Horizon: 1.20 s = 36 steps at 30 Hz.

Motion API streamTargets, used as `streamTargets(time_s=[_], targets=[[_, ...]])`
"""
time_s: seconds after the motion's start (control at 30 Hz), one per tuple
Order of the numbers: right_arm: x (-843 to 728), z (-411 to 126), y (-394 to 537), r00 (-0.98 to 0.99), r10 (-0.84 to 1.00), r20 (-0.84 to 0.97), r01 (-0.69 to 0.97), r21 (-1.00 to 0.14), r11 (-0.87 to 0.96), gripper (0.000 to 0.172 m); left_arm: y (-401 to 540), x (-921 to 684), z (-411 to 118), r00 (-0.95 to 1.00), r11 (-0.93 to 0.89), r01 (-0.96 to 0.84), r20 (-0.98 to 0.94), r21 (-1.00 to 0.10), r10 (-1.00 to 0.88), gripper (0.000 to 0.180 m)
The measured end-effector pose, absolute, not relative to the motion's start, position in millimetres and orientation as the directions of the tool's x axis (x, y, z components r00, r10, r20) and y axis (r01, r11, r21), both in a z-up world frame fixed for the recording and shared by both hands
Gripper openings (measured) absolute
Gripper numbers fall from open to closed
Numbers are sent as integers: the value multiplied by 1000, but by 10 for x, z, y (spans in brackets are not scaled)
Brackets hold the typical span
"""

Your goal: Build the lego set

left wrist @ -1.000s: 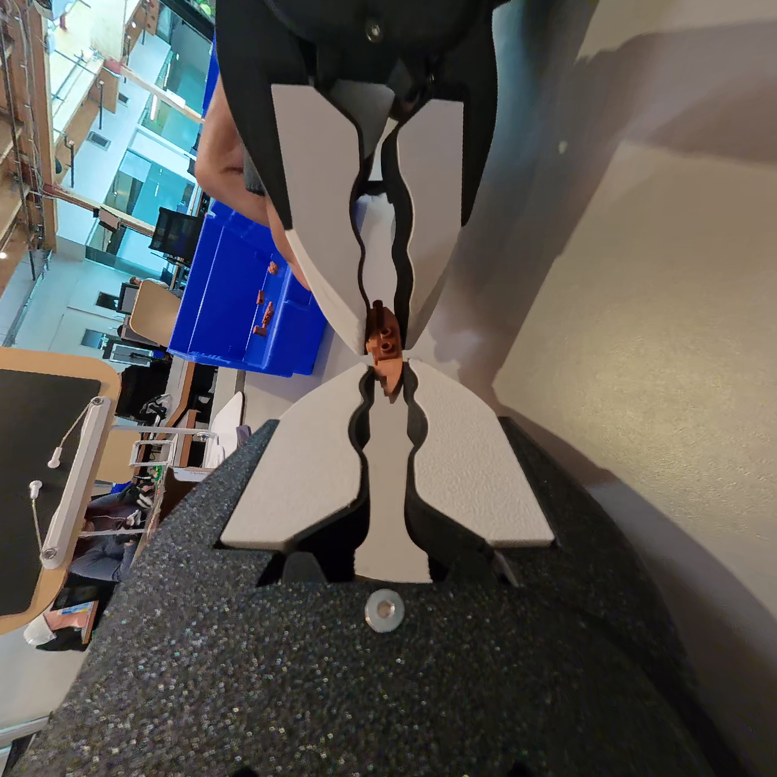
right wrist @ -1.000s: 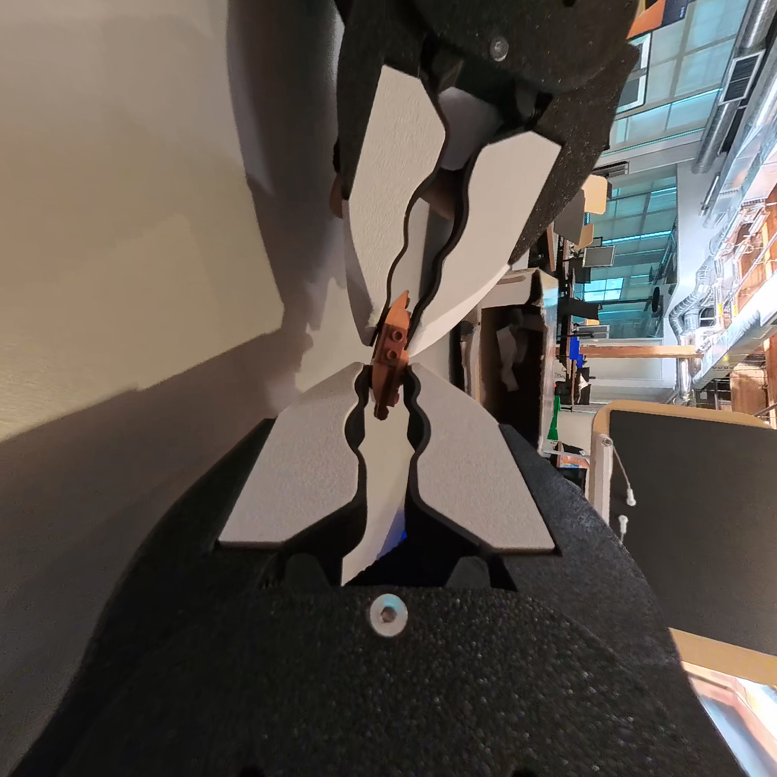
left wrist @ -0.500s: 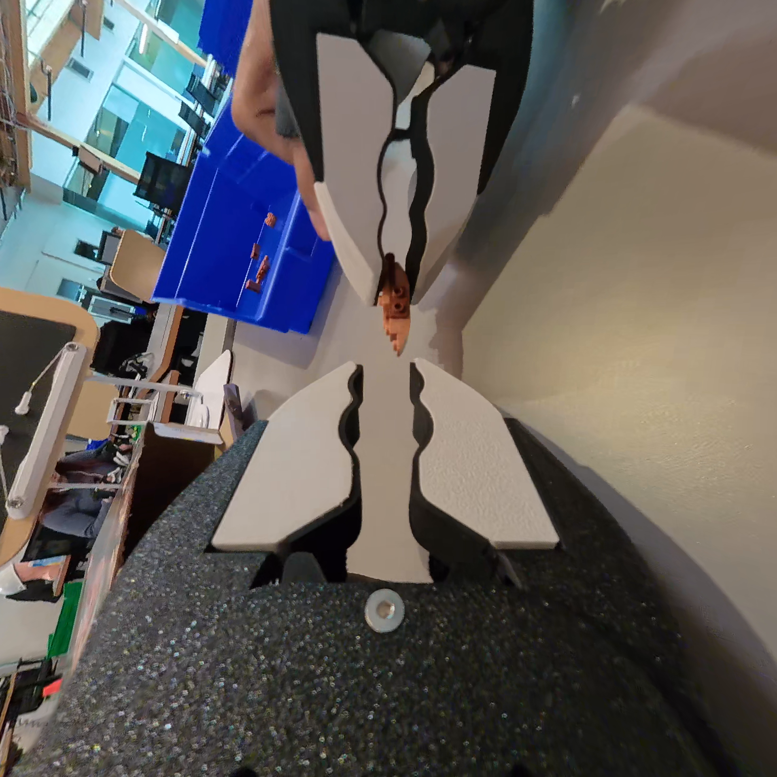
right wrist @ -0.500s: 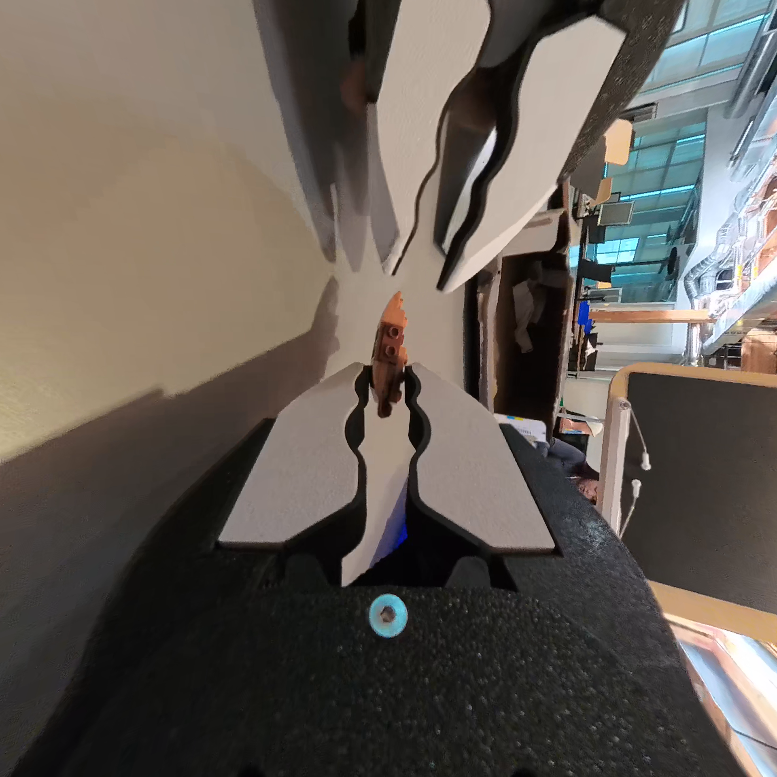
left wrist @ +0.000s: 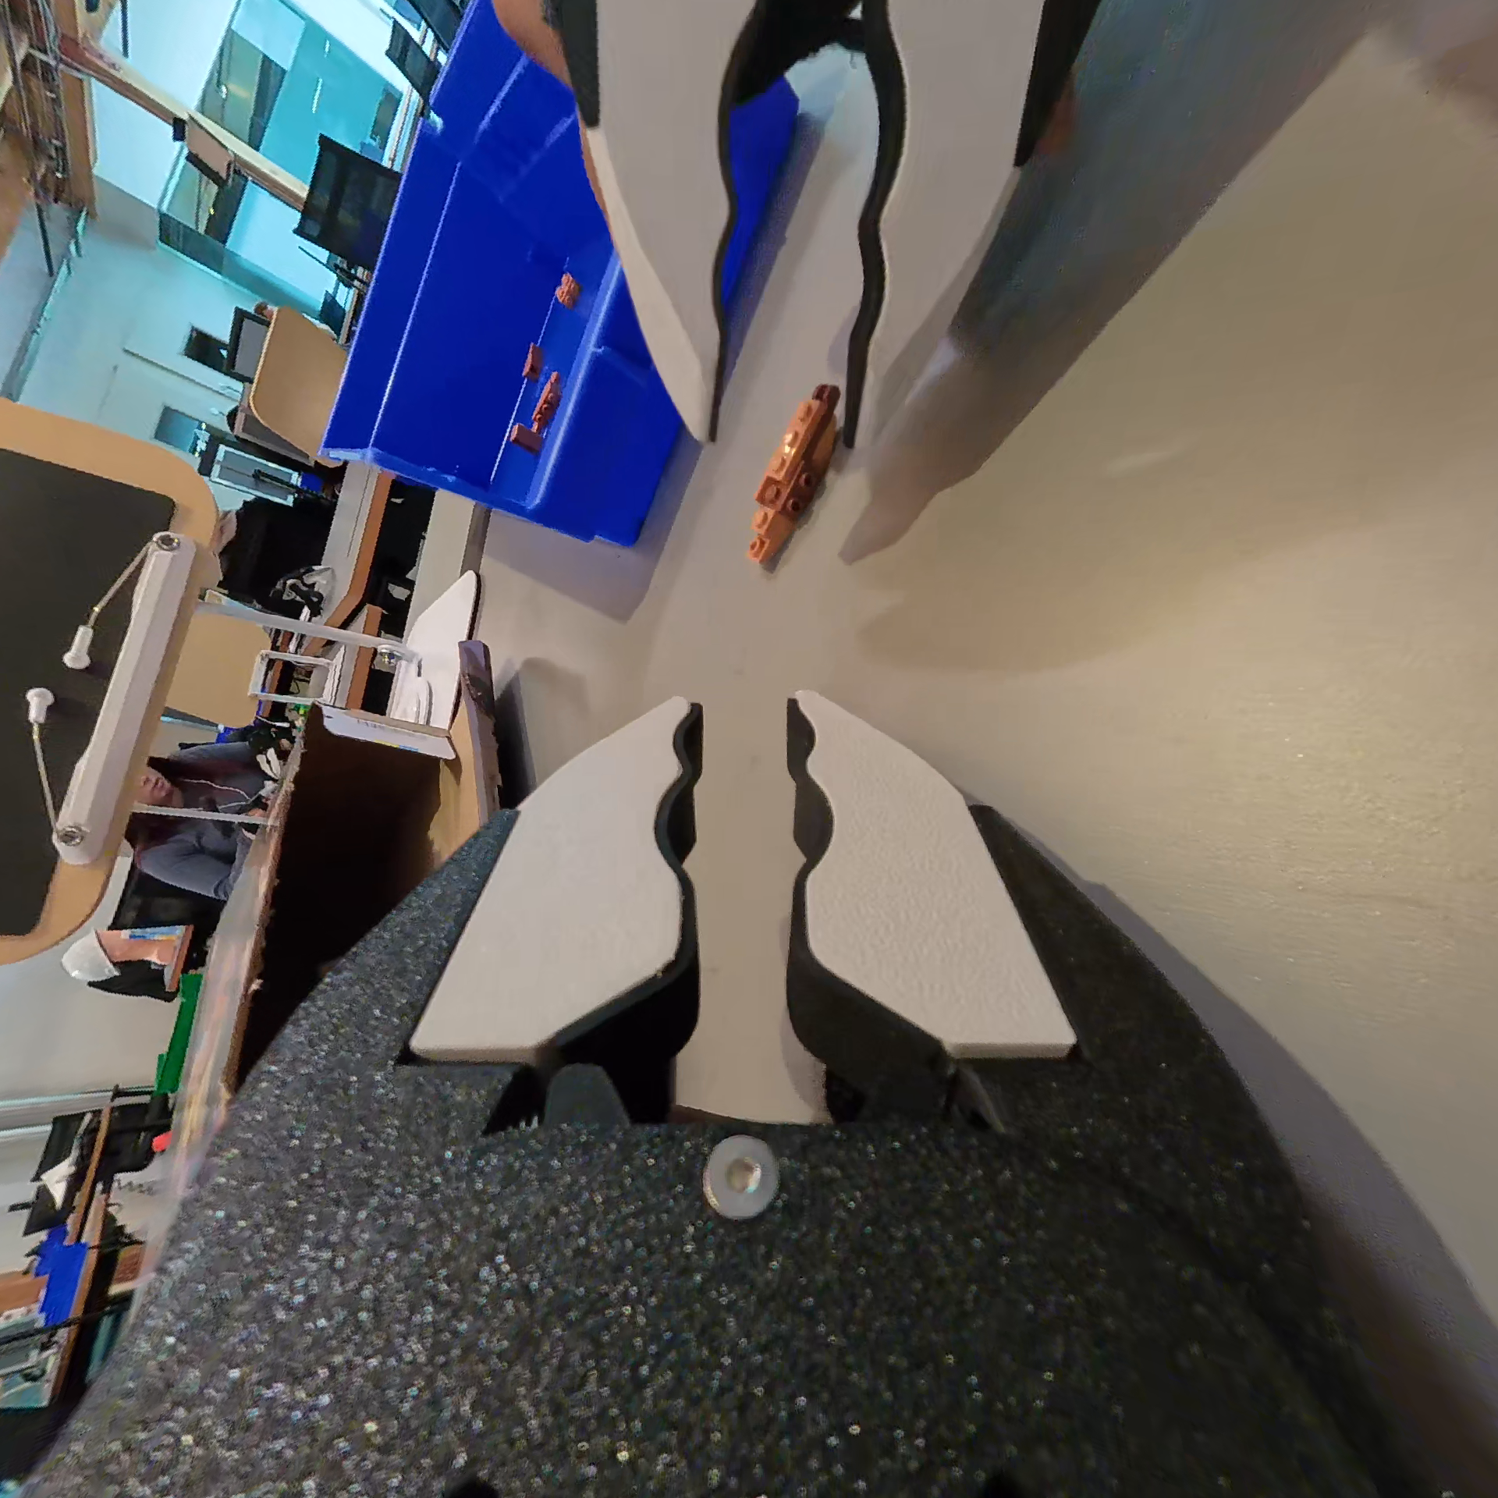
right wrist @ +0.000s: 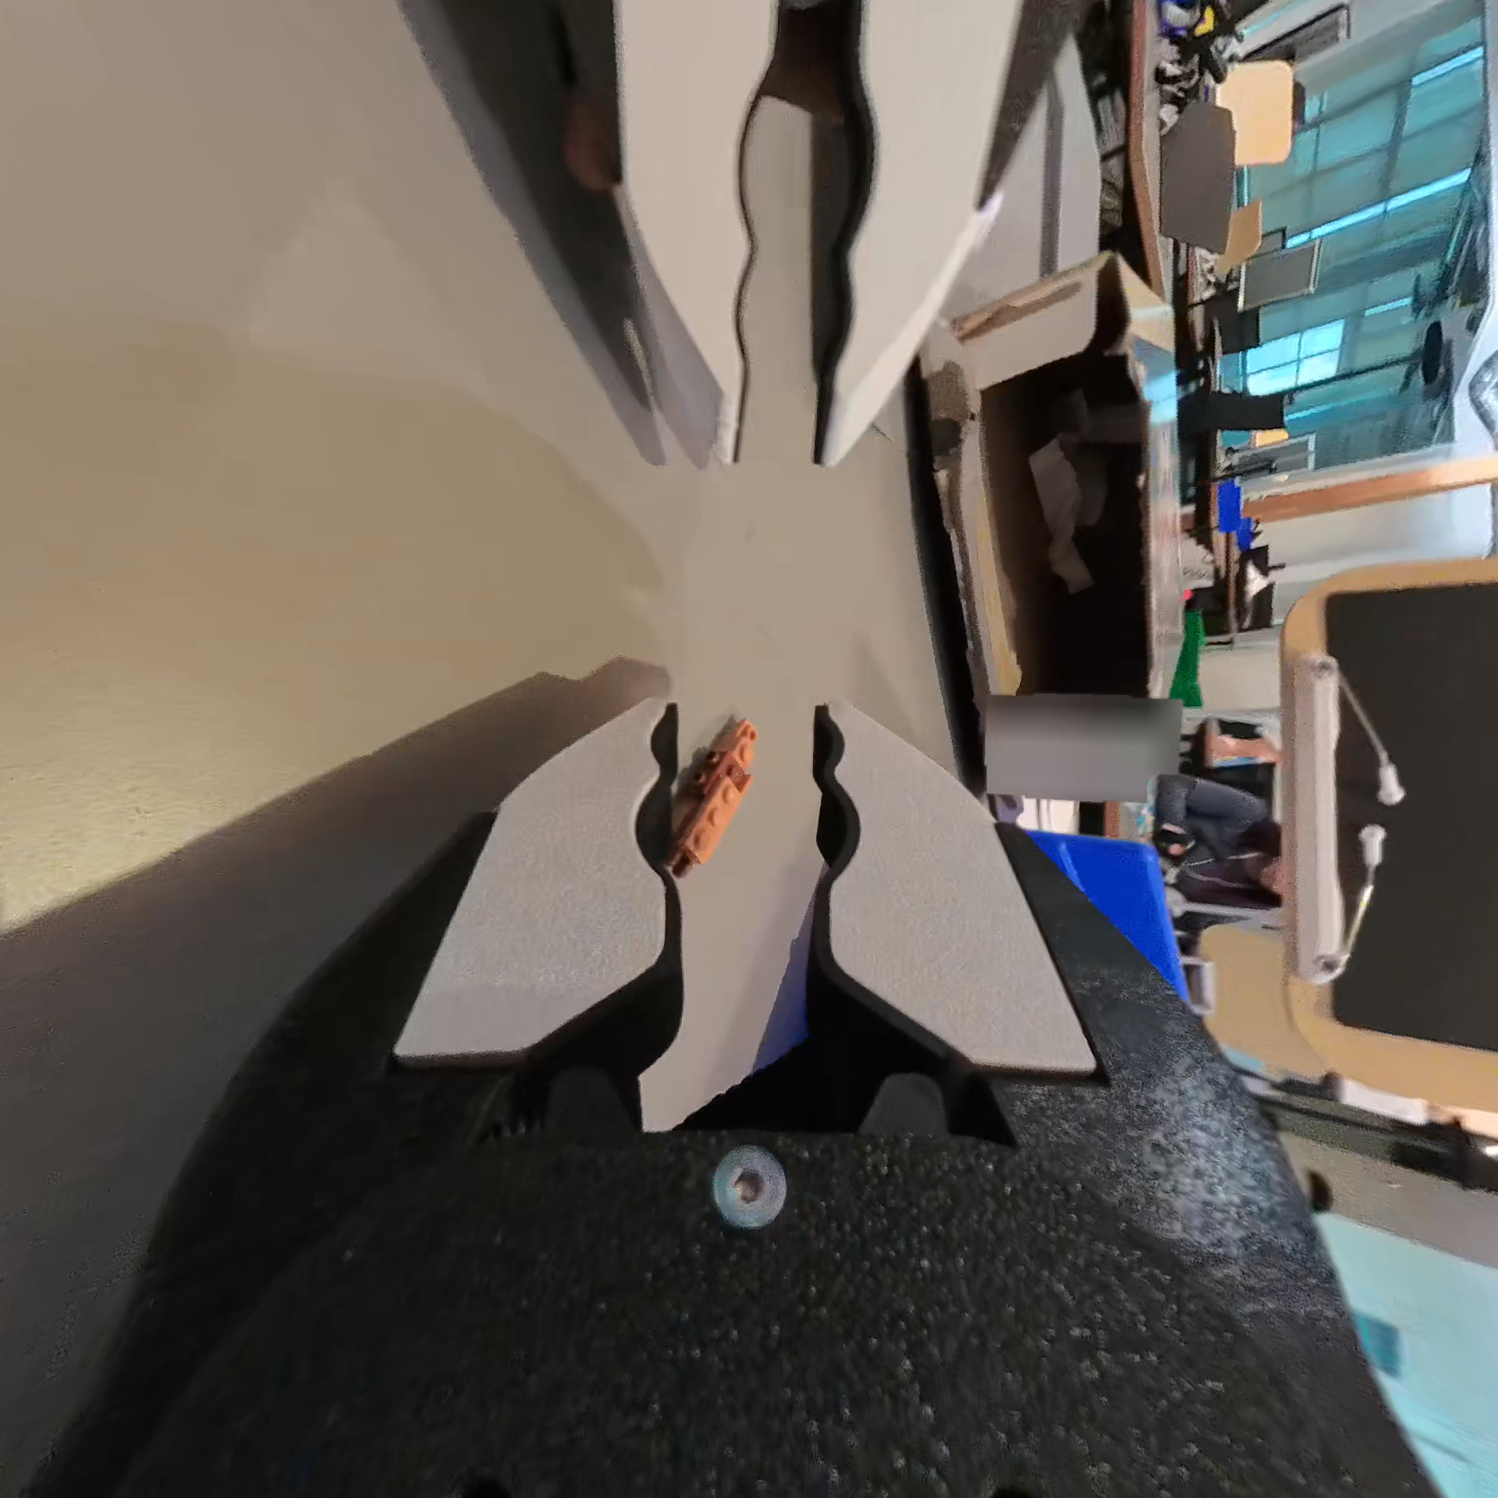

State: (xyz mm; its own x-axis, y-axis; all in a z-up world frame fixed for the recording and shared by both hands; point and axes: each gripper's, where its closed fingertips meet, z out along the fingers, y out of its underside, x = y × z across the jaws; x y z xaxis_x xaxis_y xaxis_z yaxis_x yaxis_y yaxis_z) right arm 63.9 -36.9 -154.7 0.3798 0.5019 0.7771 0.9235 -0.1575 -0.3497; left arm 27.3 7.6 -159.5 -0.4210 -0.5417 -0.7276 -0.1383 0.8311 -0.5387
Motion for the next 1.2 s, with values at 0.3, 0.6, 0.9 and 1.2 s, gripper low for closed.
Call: streamTargets(time_s=[0.3,0.6,0.9,1.2], targets=[[728,-1485,-275,576,434,692,816,-517,-259,34,63,332,-1653,-413,781,-171,-675,-601,-611,20],[953,-1519,-182,670,310,674,738,-565,-368,33,99,397,-1625,-372,723,-187,-633,-665,-679,19],[1070,-1507,-153,761,245,601,646,-667,-372,30,53,407,-1616,-369,729,-184,-642,-659,-673,19],[1108,-1480,-149,819,228,526,573,-733,-365,28,120,450,-1554,-327,694,-190,-622,-695,-712,19]])
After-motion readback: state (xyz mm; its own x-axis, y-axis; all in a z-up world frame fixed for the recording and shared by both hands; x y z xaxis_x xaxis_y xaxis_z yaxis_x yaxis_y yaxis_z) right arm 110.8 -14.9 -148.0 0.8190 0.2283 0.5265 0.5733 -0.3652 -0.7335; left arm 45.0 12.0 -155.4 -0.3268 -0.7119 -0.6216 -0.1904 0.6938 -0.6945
